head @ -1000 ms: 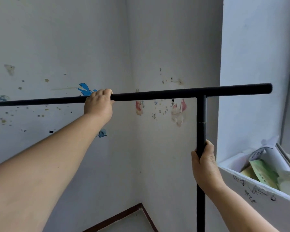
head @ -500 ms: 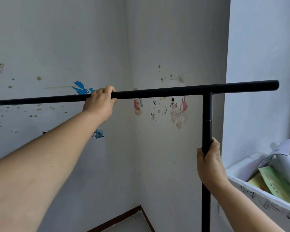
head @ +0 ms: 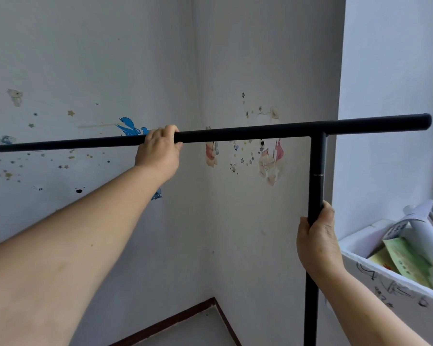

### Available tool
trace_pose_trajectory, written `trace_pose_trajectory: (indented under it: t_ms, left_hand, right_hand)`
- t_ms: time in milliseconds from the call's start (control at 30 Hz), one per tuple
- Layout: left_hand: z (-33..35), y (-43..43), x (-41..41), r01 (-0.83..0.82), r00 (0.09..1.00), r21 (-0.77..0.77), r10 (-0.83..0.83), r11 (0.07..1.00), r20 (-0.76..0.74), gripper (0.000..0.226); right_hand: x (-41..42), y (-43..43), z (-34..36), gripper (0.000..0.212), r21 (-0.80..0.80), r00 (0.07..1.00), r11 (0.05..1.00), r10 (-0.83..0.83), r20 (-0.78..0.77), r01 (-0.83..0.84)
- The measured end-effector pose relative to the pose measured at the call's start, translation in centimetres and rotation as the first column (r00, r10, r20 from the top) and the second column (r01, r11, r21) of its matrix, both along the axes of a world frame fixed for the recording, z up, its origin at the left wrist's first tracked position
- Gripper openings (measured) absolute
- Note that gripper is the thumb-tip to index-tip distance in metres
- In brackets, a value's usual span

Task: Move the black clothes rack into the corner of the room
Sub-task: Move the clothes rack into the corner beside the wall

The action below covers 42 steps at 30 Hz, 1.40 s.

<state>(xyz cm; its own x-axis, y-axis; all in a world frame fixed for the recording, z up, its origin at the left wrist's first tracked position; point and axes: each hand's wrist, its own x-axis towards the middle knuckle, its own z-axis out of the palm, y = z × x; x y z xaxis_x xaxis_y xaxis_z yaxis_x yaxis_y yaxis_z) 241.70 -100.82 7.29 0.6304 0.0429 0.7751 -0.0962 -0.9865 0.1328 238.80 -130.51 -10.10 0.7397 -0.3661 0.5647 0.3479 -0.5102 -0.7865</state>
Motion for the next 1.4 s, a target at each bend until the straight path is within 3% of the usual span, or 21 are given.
trace_pose_trajectory:
  t_ms: [233, 767, 1400]
  left_hand:
    - [0.0, -0.5, -1.5, -0.066, 0.998, 0.048, 0.066, 0.997, 0.008, 0.045]
    - [0.8, -1.5, -3.6, -0.154, 0.987, 0.034, 0.155, 0.988, -0.040, 0.047]
    - [1.2, 2.1, -0.9, -0.219, 0.969, -0.007, 0.217, 0.976, -0.115, 0.051]
  right_hand:
    - [-1.8, 0.2, -0.7, 0.025, 0.042, 0.996, 0.999, -0.010, -0.086, 0.014]
    - [-1.5, -1.3, -0.2, 0.023, 0.010, 0.992, 0.997, 0.077, -0.102, -0.077]
    - [3.3, 2.9, 1.4, 0.021, 0.041, 0.973, 0.985, 0.174, -0.150, -0.170]
